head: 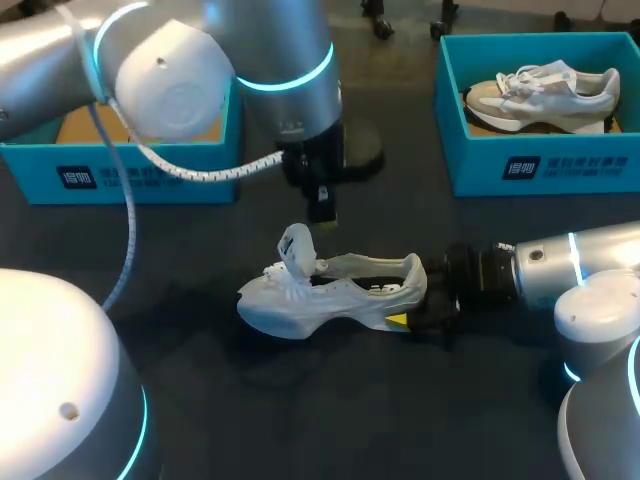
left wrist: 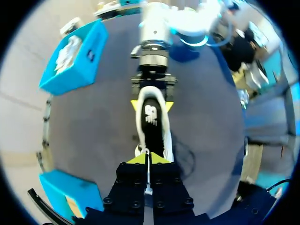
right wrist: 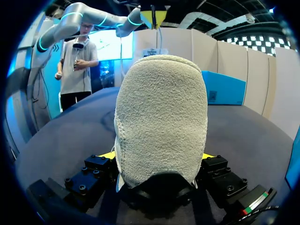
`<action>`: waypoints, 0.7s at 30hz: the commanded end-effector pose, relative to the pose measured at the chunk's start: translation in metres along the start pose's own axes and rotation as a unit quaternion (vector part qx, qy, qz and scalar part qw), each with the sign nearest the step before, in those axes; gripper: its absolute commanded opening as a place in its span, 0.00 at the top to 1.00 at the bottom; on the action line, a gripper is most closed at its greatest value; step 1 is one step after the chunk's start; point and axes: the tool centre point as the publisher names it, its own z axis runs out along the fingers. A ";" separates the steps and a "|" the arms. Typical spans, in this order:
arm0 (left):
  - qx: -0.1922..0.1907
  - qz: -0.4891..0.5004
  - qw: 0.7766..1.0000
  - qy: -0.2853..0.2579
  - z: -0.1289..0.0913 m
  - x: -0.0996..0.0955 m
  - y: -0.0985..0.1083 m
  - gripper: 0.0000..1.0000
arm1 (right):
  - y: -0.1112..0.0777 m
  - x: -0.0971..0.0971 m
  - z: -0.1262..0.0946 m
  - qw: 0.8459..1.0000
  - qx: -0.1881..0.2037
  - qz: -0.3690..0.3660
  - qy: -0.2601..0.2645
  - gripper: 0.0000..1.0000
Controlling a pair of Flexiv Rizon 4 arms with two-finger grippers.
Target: Take the shoe out of the shoebox, open the shoe tongue, remove and reinsert the insole, then place the shoe into the shoebox
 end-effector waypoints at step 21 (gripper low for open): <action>-0.030 0.161 0.985 0.052 0.050 0.003 -0.008 1.00 | -0.003 -0.001 0.002 1.000 0.001 0.000 -0.001 1.00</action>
